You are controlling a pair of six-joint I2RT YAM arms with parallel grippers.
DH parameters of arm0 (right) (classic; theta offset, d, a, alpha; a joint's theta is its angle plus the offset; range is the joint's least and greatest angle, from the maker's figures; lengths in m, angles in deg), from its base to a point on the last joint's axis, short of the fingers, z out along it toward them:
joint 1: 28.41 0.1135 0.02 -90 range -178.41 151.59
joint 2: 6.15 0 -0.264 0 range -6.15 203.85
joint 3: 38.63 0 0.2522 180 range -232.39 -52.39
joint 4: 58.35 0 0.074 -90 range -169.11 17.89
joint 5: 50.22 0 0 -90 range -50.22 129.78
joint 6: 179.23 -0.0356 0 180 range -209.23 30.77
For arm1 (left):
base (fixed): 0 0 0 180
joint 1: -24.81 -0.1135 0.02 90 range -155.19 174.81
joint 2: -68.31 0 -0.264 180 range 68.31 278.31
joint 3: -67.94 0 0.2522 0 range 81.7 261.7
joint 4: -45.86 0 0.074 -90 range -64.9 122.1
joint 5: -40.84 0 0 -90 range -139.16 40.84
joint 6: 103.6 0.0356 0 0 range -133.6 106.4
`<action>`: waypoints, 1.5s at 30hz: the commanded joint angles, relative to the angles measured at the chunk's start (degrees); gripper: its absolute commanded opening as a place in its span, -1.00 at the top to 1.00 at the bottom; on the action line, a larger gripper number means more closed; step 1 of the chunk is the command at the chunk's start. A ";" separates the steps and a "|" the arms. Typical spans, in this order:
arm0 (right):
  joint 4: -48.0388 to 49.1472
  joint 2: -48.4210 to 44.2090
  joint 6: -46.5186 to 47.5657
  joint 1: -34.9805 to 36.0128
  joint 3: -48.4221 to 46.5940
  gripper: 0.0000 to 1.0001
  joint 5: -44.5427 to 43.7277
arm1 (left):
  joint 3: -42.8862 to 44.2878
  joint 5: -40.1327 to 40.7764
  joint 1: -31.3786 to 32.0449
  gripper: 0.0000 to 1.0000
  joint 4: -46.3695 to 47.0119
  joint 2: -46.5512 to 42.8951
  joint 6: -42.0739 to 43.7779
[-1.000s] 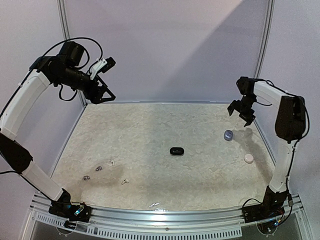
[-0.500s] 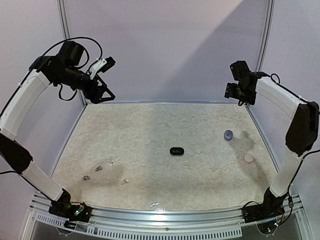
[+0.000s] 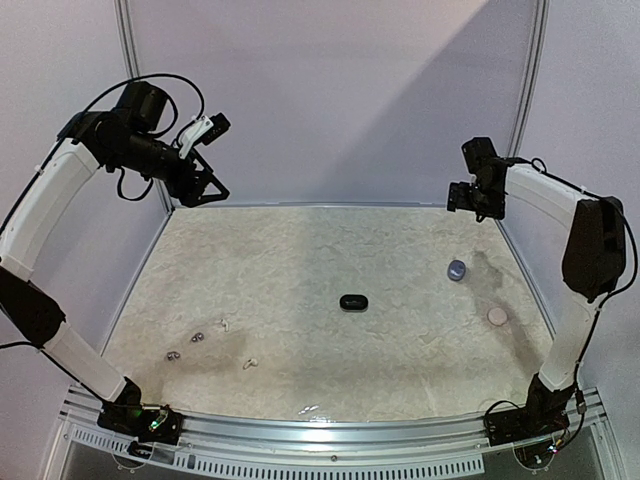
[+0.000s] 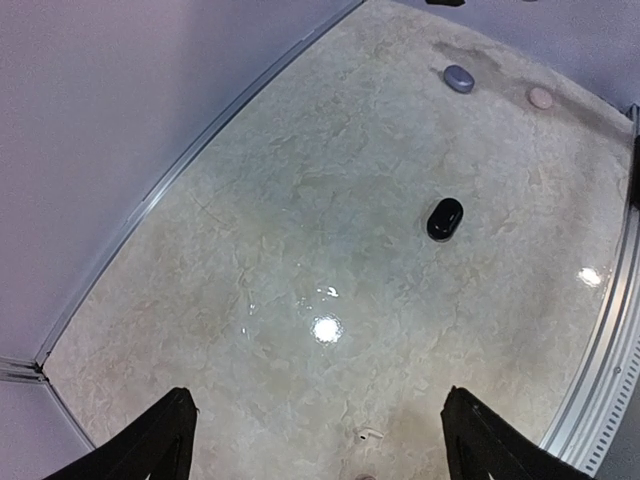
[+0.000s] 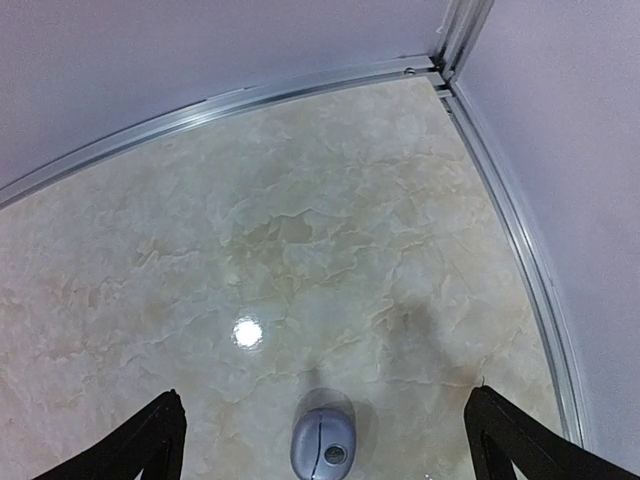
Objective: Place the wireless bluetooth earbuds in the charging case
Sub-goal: Move the charging case to the center of the board.
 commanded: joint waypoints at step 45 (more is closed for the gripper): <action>-32.12 24.53 -34.25 -5.11 -15.73 -0.63 25.30 | 9.51 -1.63 -3.17 -0.72 -3.50 0.44 2.52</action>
